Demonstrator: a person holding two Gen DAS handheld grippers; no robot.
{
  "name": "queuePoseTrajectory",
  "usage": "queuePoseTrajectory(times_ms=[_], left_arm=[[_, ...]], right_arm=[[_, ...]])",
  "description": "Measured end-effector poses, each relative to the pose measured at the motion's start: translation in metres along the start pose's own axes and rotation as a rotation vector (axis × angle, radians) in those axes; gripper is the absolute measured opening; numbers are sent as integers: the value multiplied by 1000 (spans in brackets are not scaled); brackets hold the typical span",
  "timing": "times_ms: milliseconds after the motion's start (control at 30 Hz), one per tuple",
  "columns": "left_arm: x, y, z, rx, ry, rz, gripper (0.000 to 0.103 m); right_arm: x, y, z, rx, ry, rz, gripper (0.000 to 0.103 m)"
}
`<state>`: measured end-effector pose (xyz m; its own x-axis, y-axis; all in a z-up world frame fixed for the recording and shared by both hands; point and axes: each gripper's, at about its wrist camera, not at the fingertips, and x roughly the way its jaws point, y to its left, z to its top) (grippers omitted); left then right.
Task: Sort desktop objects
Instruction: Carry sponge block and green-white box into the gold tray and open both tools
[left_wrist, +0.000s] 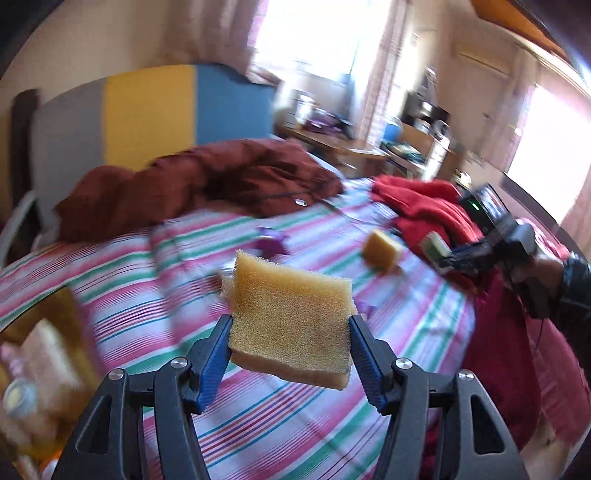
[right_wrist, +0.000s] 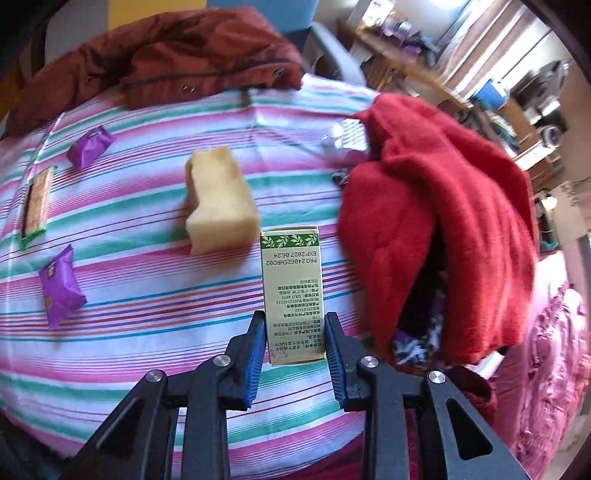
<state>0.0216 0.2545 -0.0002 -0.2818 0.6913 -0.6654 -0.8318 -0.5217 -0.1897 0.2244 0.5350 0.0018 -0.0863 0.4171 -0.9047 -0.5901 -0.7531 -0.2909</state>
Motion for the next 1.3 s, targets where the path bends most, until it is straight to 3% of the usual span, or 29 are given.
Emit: queuePoseTrajectory(times_ms=[100,233,333,633,800,1000,1167,1300], left_arm=[[-24,26,-9,-60,-28,63,62],[-49,58,-25,-133,-61,133,62],[-66,77,-39,-185,-78,175,62],[-107,135,-71,-332,-110,306,62],[-119,164,-85,-396,-114,388,63],[-126,185,-97,-419,-115,482,63],[-127,200,-108,-455,-96,538,63],[-129,203,-114,-456,-88,591,63]], right_arm=[[20,-3,19,-30,-31,-48,31],[8,16,25,-78,-86,-105,31],[-11,19,33,-95,-136,-67,31],[-55,106,49,-285,-321,33,31],[-94,168,56,-364,-390,229,31],[-119,271,52,-442,-396,548,31],[-116,340,47,-466,-357,690,31],[-110,382,36,-496,-326,726,31]])
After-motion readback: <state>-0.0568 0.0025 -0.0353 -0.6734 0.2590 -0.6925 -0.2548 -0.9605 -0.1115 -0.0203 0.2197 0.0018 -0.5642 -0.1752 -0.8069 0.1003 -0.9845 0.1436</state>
